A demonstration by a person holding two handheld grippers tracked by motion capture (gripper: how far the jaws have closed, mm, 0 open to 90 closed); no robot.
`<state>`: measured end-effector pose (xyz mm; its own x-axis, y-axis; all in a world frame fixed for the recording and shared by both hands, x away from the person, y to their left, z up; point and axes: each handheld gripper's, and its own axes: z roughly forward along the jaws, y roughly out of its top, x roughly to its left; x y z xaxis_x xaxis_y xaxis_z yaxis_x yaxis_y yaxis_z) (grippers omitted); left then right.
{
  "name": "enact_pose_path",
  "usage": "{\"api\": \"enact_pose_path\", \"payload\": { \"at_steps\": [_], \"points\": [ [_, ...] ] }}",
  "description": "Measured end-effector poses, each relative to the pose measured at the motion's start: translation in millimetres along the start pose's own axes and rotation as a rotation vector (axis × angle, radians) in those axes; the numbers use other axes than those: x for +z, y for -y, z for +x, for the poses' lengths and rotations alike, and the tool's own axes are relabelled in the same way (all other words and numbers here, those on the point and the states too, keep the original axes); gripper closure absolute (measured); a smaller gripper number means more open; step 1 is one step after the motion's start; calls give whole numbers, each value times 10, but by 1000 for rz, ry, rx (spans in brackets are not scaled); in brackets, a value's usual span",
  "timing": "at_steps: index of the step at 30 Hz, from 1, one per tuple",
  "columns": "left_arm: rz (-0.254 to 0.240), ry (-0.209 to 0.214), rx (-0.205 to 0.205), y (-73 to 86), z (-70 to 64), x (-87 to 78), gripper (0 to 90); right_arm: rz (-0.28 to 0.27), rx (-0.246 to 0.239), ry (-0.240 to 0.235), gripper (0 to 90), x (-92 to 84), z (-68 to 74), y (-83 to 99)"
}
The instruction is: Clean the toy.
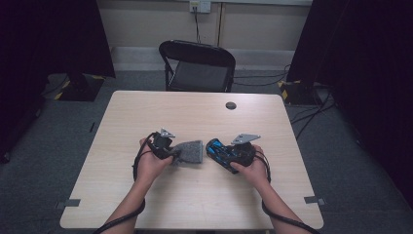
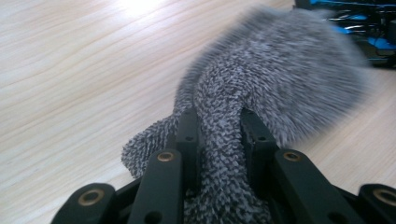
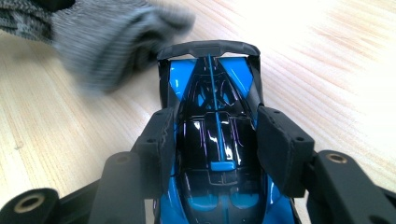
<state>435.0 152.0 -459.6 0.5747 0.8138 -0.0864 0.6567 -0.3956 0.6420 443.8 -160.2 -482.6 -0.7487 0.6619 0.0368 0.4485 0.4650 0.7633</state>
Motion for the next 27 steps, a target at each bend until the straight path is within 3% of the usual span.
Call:
{"api": "enact_pose_path", "payload": {
  "at_steps": [15,23,27],
  "points": [
    [-37,28,8,120,6,-220,726,2,0,0,480,1,0,-4],
    [-47,88,65,126,-175,-265,726,1,1,-2,480,2,-3,-3],
    [-53,123,103,116,-331,-260,726,6,3,-3,480,2,-4,-8]
  ]
}}
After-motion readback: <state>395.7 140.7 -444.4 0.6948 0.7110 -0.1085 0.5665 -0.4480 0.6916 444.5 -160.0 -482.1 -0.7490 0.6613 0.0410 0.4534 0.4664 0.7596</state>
